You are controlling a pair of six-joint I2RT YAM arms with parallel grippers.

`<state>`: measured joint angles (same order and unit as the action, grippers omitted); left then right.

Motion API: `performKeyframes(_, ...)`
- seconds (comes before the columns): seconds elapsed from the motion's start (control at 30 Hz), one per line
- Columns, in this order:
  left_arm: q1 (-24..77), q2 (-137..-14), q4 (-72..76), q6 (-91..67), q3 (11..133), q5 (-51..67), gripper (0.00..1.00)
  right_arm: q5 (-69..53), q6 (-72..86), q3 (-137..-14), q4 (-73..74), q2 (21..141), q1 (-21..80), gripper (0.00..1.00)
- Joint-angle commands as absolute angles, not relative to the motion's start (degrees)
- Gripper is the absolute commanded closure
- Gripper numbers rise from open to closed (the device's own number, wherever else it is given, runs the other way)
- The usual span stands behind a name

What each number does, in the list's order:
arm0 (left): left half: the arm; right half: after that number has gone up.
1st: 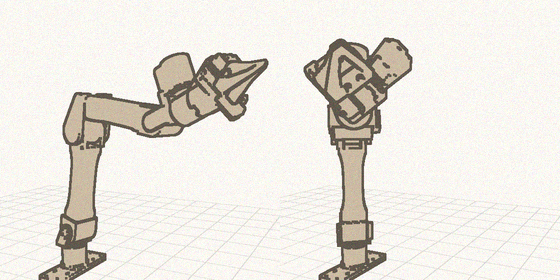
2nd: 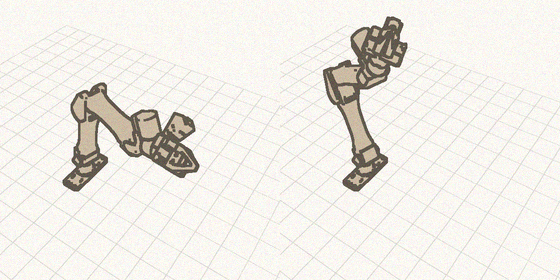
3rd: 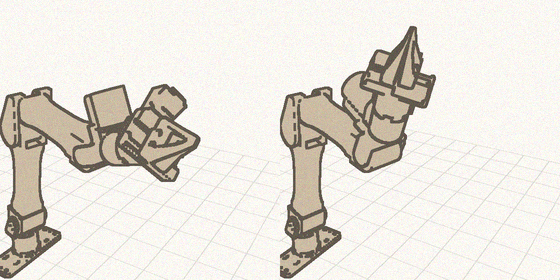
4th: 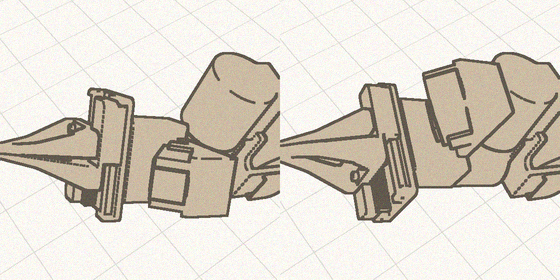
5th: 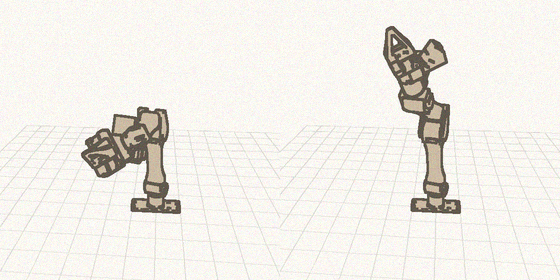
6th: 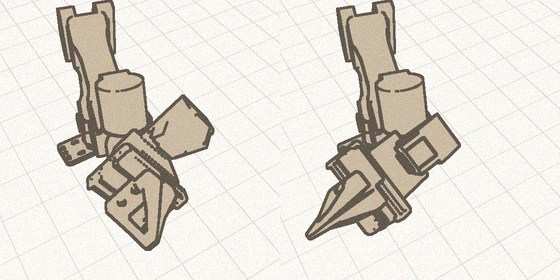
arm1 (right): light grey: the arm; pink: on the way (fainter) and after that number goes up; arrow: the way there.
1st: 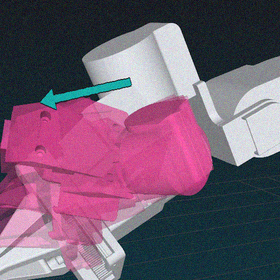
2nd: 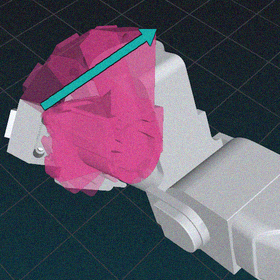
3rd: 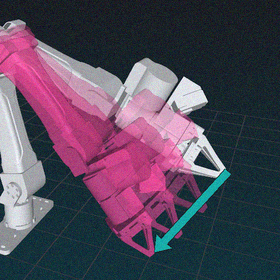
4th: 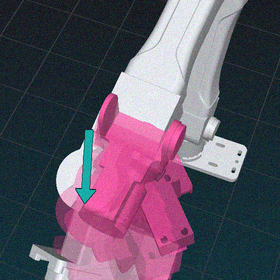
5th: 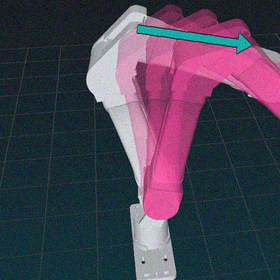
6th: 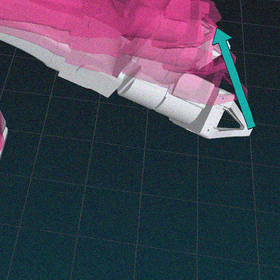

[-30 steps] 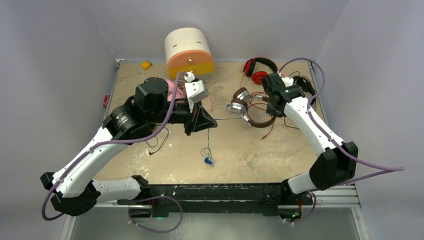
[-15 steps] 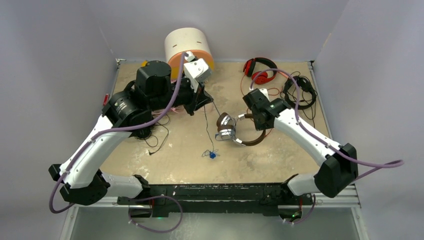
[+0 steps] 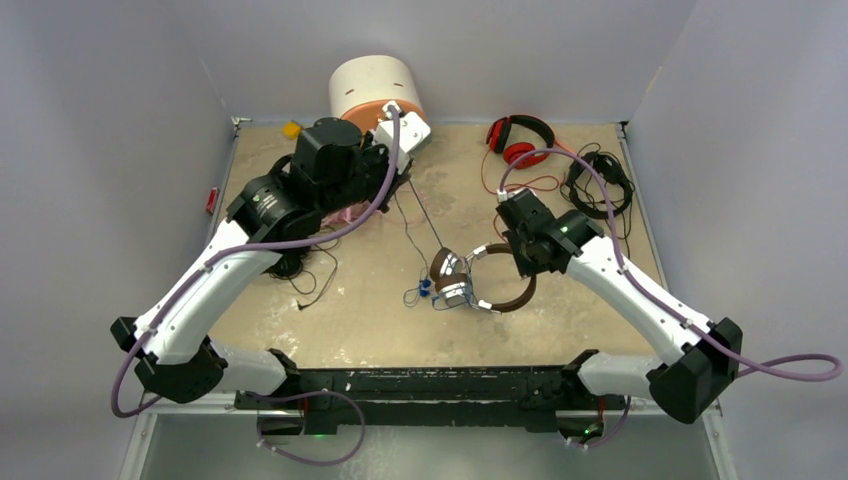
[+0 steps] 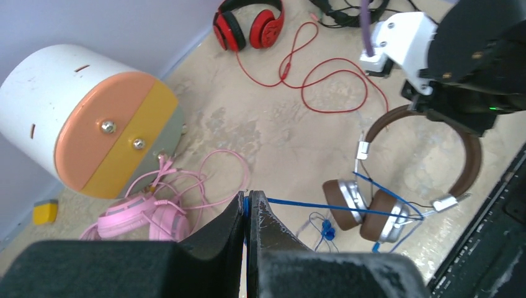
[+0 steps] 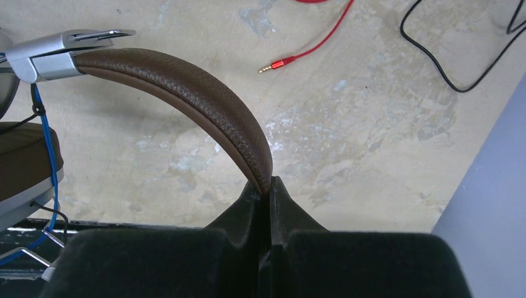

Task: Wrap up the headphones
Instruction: Wrap the headphones cable around the headphones.

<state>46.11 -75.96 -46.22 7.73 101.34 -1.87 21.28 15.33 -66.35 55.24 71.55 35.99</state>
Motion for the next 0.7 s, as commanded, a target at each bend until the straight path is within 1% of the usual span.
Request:
performKeyframes(0.0,45.4,-76.7,-41.0,11.4,100.9,-6.9,1.00,23.6,16.3,-69.7,58.9,68.6,36.1,1.00)
performKeyframes(0.03,45.3,-76.8,-40.7,11.7,101.0,-7.6,1.00,27.1,18.2,-70.3,60.2,68.9,36.1,1.00)
performKeyframes(0.1,45.3,-77.1,-40.3,12.2,101.3,-8.7,1.00,28.4,19.7,-71.4,62.8,69.6,36.1,1.00)
performKeyframes(0.3,45.0,-77.8,-38.0,12.6,101.2,-7.6,1.00,14.4,14.4,-69.6,57.1,66.5,36.1,1.00)
performKeyframes(0.43,43.9,-80.0,-36.8,10.2,102.4,-2.2,1.00,6.8,12.8,-69.4,56.0,65.4,36.3,1.00)
performKeyframes(0.53,42.4,-82.4,-36.7,8.4,103.0,-0.6,1.00,4.5,12.5,-69.8,56.4,64.8,36.6,1.00)
performKeyframes(0.6,39.7,-83.2,-35.0,6.5,102.0,4.6,1.00,2.8,12.3,-69.6,56.5,64.0,36.6,1.00)
performKeyframes(0.67,36.2,-83.4,-31.4,3.5,99.5,12.4,1.00,0.8,12.0,-69.4,56.5,63.0,36.8,1.00)
